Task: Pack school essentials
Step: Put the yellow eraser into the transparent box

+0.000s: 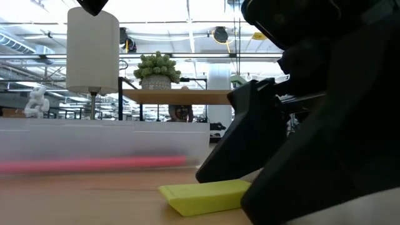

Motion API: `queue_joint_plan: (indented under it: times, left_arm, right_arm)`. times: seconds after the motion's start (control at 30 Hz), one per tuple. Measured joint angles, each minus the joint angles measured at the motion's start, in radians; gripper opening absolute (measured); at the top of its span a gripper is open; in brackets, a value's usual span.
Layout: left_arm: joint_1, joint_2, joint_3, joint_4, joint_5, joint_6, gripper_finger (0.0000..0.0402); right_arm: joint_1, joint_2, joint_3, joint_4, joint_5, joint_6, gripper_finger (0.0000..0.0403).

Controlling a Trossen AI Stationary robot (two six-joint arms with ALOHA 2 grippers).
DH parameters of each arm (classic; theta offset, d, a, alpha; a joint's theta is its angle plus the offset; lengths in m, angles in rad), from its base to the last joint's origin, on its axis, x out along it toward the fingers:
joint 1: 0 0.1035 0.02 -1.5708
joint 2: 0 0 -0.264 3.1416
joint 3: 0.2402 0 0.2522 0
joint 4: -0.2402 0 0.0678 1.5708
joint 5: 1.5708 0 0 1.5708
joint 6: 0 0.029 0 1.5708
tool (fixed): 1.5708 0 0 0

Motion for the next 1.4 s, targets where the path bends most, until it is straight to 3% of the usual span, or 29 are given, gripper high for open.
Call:
queue_joint_plan:
  times: [0.3, 0.6, 0.93, 1.4]
  left_arm:
    - [0.005, 0.000, 0.000, 0.000, 0.000, 0.000, 0.0010]
    - [0.005, 0.000, 0.000, 0.000, 0.000, -0.001, 0.0010]
    - [0.005, 0.000, 0.000, 0.001, 0.000, -0.002, 0.0010]
    - [0.005, 0.000, 0.000, -0.010, -0.023, -0.019, 0.0010]
  right_arm:
    - [-0.001, 0.003, -0.001, -0.008, 0.000, -0.015, 0.0144]
    - [0.000, 0.003, -0.002, -0.010, -0.004, -0.016, 0.0097]
    - [0.000, -0.006, -0.003, -0.004, -0.007, -0.019, 0.0085]
    - [0.002, -0.135, -0.006, -0.037, -0.010, -0.092, 0.0084]
